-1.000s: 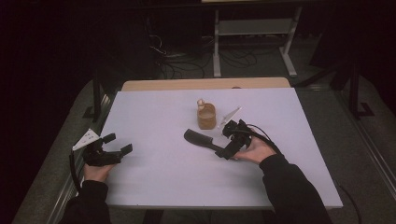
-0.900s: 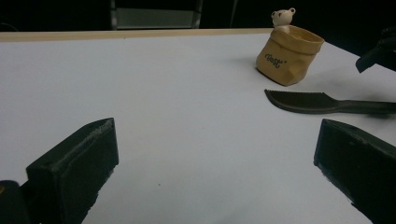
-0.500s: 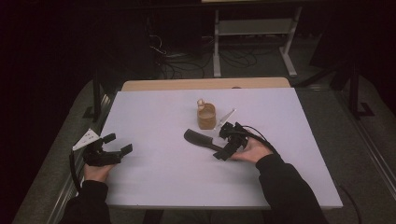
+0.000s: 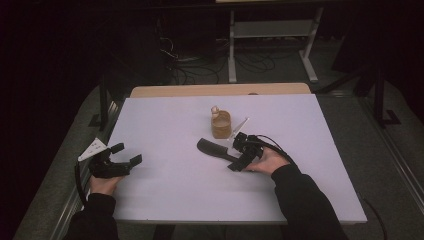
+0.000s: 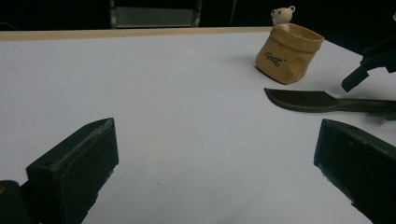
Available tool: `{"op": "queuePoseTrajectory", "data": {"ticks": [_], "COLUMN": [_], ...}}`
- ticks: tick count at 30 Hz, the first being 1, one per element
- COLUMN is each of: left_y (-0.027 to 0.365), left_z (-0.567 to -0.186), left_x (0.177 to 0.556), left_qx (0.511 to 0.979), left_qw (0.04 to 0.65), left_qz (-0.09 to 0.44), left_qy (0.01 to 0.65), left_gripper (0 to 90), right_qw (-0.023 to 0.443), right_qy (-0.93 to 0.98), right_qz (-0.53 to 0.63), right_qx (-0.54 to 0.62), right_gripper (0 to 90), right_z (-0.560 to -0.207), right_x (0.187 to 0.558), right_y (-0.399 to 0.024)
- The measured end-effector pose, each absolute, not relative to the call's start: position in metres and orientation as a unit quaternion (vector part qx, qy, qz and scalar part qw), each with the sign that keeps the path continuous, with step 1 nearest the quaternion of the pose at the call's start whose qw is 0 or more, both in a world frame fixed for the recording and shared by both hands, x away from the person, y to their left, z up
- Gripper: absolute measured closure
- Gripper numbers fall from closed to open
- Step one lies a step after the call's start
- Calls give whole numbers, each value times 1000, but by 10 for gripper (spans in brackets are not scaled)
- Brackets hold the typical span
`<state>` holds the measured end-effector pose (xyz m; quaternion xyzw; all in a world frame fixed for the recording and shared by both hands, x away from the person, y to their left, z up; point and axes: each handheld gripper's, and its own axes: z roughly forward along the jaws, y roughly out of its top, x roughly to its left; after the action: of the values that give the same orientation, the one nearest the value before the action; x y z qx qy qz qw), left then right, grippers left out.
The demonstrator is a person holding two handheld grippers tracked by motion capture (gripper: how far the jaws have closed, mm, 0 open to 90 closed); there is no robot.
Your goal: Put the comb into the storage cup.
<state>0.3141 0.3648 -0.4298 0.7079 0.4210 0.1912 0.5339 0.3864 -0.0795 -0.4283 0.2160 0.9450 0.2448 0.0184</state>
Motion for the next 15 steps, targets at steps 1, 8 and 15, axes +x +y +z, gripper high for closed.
{"op": "queuePoseTrajectory", "data": {"ticks": [1,8,15], "left_y": [365,365,365], "left_z": [-430,-430,-430], "left_x": [314,314,314], "left_qx": [708,709,709], "left_qw": [534,533,533], "left_qz": [191,191,191], "left_qy": [421,420,420], "left_gripper": [0,0,0], "right_qw": [17,20,24], "right_qy": [945,947,948], "right_qz": [245,240,237], "right_qx": [214,210,211], "right_gripper": [268,387,467], "right_z": [-429,-430,-431], "right_x": [386,387,388], "right_y": [-79,-77,-74]}}
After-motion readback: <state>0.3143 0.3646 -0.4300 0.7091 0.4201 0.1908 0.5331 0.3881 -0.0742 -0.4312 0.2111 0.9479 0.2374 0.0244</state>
